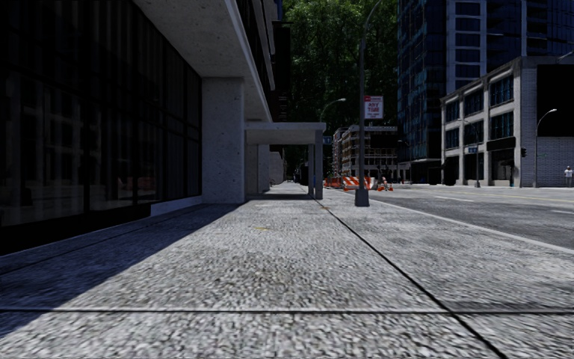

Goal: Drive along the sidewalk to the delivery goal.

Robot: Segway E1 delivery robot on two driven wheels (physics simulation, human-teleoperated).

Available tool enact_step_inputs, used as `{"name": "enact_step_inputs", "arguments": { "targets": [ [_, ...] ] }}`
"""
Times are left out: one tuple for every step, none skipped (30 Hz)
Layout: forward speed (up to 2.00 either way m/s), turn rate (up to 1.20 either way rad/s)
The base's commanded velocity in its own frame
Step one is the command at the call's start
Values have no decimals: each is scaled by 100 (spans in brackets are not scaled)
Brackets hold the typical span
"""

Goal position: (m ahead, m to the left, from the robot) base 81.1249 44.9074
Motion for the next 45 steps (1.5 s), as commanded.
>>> {"name": "enact_step_inputs", "arguments": {
  "targets": [
    [200,0],
    [200,0],
    [200,0],
    [200,0],
    [200,0],
    [200,0],
    [200,0],
    [200,0],
    [200,0],
    [200,0],
    [200,0],
    [200,0],
    [200,0],
    [200,0],
    [200,0],
    [200,0],
    [200,0],
    [200,0],
    [200,0],
    [200,0],
    [200,0],
    [200,0],
    [200,0],
    [200,0],
    [200,0],
    [200,0],
    [200,0],
    [200,0],
    [200,0],
    [200,0],
    [200,0],
    [200,0],
    [200,0],
    [200,0],
    [200,0],
    [200,0],
    [200,0],
    [200,0],
    [200,0],
    [200,0],
    [200,0],
    [200,0],
    [200,0],
    [200,0],
    [200,0]
  ]
}}
